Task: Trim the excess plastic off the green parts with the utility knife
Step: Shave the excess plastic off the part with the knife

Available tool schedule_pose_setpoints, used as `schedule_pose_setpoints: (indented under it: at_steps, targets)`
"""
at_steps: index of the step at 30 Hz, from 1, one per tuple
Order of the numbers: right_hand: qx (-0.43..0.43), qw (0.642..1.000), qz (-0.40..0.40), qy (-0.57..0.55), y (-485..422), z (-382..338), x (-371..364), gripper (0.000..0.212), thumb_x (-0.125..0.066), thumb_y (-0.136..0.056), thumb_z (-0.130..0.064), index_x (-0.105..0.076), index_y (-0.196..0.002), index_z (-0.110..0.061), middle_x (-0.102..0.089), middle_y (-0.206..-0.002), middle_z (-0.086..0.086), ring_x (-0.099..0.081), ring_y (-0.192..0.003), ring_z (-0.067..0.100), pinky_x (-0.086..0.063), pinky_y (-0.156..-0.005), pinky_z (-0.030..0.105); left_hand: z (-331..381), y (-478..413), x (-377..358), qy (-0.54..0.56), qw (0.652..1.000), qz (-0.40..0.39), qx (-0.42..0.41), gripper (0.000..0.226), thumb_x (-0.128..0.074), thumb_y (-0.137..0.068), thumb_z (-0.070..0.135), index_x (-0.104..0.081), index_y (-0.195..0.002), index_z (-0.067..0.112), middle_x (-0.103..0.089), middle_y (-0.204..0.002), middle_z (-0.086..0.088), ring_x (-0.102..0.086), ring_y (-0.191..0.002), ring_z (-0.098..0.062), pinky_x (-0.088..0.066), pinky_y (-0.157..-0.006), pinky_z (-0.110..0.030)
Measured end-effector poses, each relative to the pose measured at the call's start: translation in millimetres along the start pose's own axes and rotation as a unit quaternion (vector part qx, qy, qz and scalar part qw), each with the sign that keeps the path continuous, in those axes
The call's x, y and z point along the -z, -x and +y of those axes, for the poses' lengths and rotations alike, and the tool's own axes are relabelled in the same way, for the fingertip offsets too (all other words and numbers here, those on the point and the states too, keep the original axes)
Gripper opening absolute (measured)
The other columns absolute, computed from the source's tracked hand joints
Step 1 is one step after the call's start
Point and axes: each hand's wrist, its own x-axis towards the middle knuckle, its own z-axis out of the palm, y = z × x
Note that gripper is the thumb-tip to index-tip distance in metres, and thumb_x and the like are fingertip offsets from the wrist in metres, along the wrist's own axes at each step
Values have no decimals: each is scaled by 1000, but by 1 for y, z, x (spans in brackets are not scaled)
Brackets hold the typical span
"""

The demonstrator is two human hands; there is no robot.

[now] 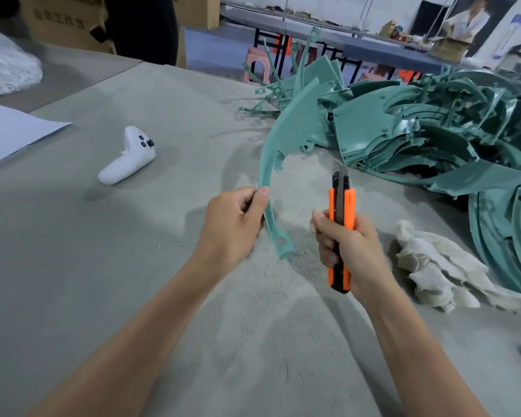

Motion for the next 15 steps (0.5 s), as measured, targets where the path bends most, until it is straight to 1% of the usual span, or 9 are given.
schedule_pose_setpoints:
  at_steps: [2,3,5,6,7,8,9,12,15]
  targets:
    - [3,999,17,44,0,0,4,34,-61,-97,-21,-58,-65,-9,-43,-57,4,-32,-42,12,-27,-42,23,0,-1,1,52,998,-3,23,44,-49,-101,21,-51,-61,3,-43,-41,11,-36,-39,-3,-32,-43,-12]
    - [8,998,15,63,0,-1,5,28,-61,-97,-19,-62,-70,-9,-49,-60,6,-34,-41,12,-29,-42,23,0,-1,1,76,997,-2,32,43,-48,-101,20,-52,-62,1,-43,-41,10,-37,-39,-3,-33,-43,-11]
    - [18,997,-29,65,2,-3,7,8,-60,-95,-6,-67,-96,-11,-58,-71,6,-37,-43,12,-33,-43,23,0,-2,1,114,992,0,48,43,-48,-102,19,-54,-60,8,-45,-42,10,-39,-41,-4,-34,-43,-12]
    - [18,997,-58,51,2,-3,8,15,-61,-94,-3,-65,-105,-12,-58,-75,6,-37,-43,13,-34,-43,24,-1,-3,1,131,990,-3,57,44,-47,-102,20,-53,-59,11,-45,-43,10,-39,-42,-5,-34,-43,-13]
    - [17,995,-89,41,3,-4,9,16,-63,-93,-4,-63,-107,-11,-56,-75,6,-37,-44,14,-34,-42,23,-2,-4,2,149,987,-7,65,44,-47,-102,21,-52,-59,13,-44,-45,10,-39,-42,-5,-33,-43,-15]
    - [17,992,-116,38,2,-4,9,11,-65,-93,-11,-62,-103,-8,-54,-72,6,-37,-44,14,-34,-42,23,-2,-4,2,166,984,-12,70,45,-46,-102,22,-53,-59,15,-44,-45,8,-39,-42,-5,-33,-42,-16]
    - [15,989,-140,39,3,-4,8,17,-66,-91,-22,-62,-94,-7,-51,-67,4,-37,-43,14,-34,-42,22,-3,-5,2,182,980,-17,75,46,-46,-103,23,-55,-58,17,-44,-46,7,-38,-41,-5,-32,-41,-16]
    - [-14,980,-195,42,5,-2,4,35,-64,-81,-50,-63,-73,-16,-44,-56,-1,-36,-39,11,-32,-39,20,-4,-6,4,231,968,-25,90,53,-44,-104,25,-60,-54,24,-44,-45,6,-36,-41,-6,-31,-40,-16]
    - [-25,972,-232,43,5,2,-1,35,-61,-81,-52,-63,-66,-20,-40,-52,-2,-32,-36,10,-29,-37,20,-3,-8,4,275,955,-34,102,50,-43,-104,27,-58,-56,22,-40,-44,6,-32,-43,-9,-30,-41,-17]
